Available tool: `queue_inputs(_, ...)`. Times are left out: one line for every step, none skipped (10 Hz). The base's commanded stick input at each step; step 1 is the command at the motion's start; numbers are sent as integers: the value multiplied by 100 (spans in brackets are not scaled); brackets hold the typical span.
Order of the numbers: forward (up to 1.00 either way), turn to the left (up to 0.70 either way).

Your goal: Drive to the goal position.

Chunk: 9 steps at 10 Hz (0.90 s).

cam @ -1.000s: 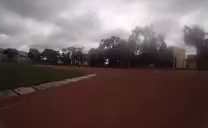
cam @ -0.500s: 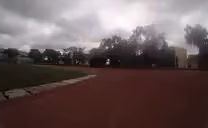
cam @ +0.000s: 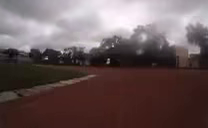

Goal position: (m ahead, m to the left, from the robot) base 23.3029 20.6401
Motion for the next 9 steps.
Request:
queue_inputs(70,0)
queue_inputs(70,0)
queue_inputs(70,0)
queue_inputs(70,0)
queue_inputs(70,0)
queue_inputs(70,0)
queue_inputs(70,0)
queue_inputs(70,0)
queue_inputs(70,0)
